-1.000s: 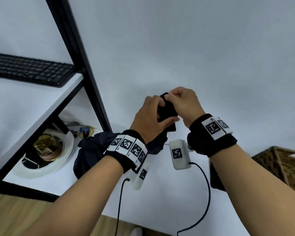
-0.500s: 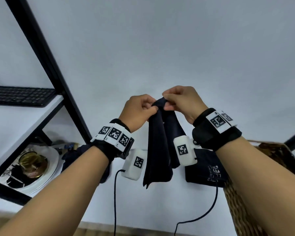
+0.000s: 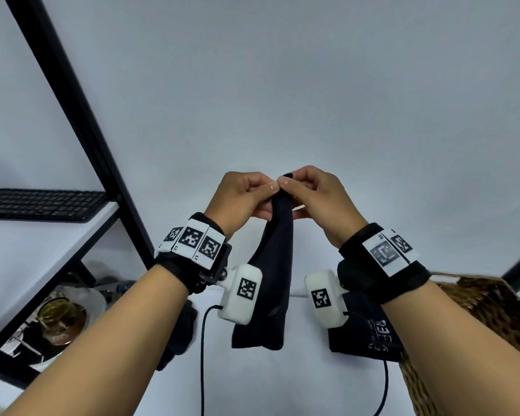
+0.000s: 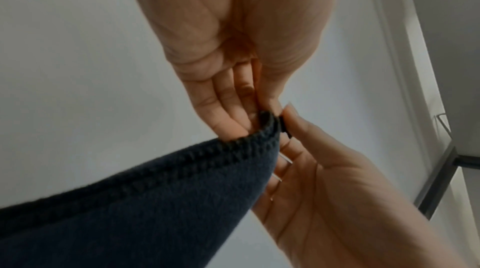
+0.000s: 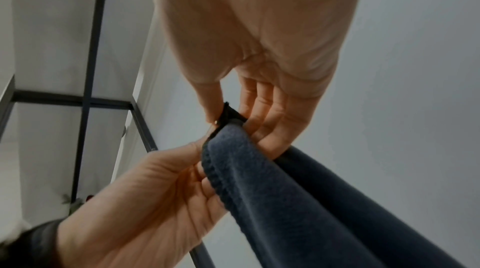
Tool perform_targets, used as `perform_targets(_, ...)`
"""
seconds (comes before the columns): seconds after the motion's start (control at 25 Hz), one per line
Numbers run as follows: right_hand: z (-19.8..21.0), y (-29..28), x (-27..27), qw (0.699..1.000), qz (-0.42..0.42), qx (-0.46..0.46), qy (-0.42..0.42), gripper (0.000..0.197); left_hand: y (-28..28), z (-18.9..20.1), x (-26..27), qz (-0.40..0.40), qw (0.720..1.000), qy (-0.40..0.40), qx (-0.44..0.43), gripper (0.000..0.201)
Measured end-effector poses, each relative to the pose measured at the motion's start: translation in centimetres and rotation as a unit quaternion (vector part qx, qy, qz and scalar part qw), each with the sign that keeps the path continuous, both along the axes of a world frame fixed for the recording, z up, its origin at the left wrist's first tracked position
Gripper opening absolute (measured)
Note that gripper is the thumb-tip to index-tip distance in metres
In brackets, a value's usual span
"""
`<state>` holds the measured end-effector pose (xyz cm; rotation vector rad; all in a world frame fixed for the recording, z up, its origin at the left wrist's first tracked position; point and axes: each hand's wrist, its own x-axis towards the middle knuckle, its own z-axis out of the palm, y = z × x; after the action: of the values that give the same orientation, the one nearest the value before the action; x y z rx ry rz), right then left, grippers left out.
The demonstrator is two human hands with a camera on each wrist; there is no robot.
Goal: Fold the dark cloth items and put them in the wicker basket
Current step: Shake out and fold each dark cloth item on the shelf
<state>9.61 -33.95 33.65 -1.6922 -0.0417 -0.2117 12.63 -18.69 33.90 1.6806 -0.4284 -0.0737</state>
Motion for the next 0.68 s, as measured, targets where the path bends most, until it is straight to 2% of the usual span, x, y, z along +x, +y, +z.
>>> perform_targets(0.12, -0.1, 0.6, 0.6, 1.0, 0.012, 0.007, 0.002, 0.014, 0.7, 0.0, 0.3, 0.022, 0.998, -0.035, 0.041, 0.014)
perform_targets(0.2, -0.1, 1.0, 1.1, 0.999, 0.007, -0.03, -0.011, 0.011, 1.1, -0.1, 0.6, 0.04, 0.994, -0.071, 0.073, 0.015)
perform_targets(0.24, -0.1, 1.2, 1.4, 0.996, -0.004, -0.082, -0.032, 0.01, 1.3, -0.3, 0.8, 0.048, 0.991, -0.085, 0.091, 0.014)
perform_targets(0.32, -0.3, 1.4, 1.9, 0.968, -0.022, -0.23, -0.094, 0.013, 1.7, -0.4, 1.0, 0.062, 0.985, -0.107, 0.117, 0.014)
perform_targets(0.4, -0.4, 1.8, 2.1, 0.941, -0.022, -0.309, -0.133, 0.02, 2.1, -0.6, 1.2, 0.064, 0.985, -0.107, 0.122, 0.013)
perform_targets(0.48, -0.5, 1.8, 2.3, 0.933, -0.02, -0.328, -0.146, 0.023, 2.4, -0.7, 1.3, 0.068, 0.982, -0.113, 0.133, 0.011)
perform_targets(0.6, -0.2, 1.7, 2.5, 0.923, -0.033, -0.356, -0.141, 0.028, 3.4, -0.9, 2.0, 0.114, 0.965, -0.147, 0.186, 0.01)
perform_targets(0.68, 0.4, 1.2, 2.7, 0.933, -0.056, -0.336, -0.119, 0.03, 4.4, -1.0, 2.8, 0.135, 0.981, -0.089, 0.111, 0.017)
